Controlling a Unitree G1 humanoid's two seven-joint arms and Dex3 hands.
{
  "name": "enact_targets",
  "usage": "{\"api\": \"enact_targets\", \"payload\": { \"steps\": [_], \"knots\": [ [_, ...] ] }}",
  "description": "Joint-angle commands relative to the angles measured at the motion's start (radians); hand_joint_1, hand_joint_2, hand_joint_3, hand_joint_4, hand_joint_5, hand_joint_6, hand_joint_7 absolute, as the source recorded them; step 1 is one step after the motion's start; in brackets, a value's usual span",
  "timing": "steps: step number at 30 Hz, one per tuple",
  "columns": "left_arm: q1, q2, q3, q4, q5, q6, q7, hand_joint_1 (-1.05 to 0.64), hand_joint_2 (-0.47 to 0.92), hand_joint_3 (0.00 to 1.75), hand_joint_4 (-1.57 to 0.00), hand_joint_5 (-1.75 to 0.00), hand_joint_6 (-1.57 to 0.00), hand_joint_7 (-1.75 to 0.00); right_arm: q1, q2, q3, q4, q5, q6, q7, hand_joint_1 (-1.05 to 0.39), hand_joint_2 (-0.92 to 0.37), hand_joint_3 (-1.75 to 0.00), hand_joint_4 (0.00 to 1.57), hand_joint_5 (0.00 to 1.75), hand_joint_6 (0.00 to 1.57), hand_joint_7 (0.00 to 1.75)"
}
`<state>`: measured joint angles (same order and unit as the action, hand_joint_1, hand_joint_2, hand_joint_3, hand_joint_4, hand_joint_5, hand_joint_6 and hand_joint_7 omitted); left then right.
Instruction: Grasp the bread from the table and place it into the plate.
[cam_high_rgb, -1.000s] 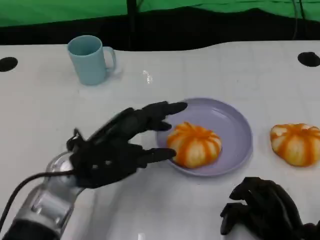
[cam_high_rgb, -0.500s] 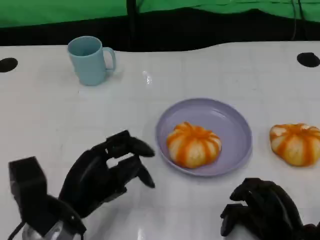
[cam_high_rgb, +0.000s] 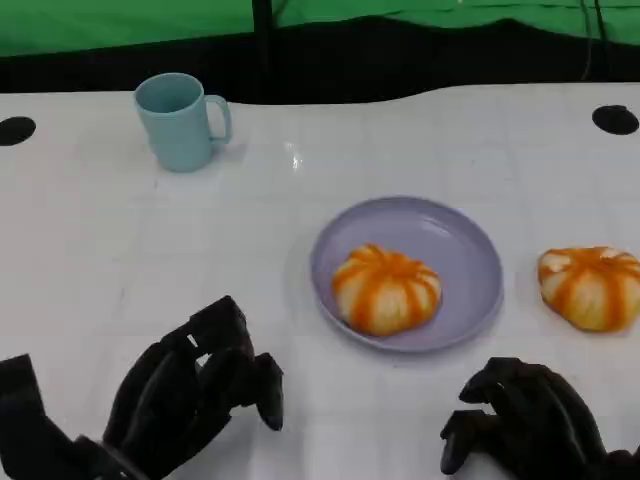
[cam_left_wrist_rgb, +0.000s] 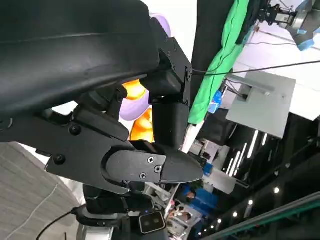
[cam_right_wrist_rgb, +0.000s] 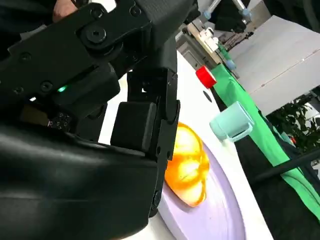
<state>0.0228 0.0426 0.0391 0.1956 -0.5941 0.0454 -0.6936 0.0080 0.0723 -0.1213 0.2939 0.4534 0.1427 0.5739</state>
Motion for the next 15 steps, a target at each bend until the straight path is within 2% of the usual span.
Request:
{"api": "enact_targets", "payload": {
  "steps": [1,15],
  "knots": [
    [0.005,0.002,0.013,0.005,0.002,0.017,-0.019,-0.71,0.92,0.32,-0.87,-1.75,-0.64,-1.75,0.009,-0.006,-0.004,-0.022,0.008,0.007,-0.014,-1.03,-0.72,-0.01,1.56,0.77,1.57,0.38],
    [-0.034,-0.007,0.031,0.062,0.009,0.027,-0.045,-0.71,0.92,0.28,-0.87,-1.75,-0.63,-1.75,-0.010,-0.013,-0.012,0.013,0.012,-0.009,0.008,-1.02,-0.72,0.00,1.55,0.77,1.57,0.36]
  ]
}}
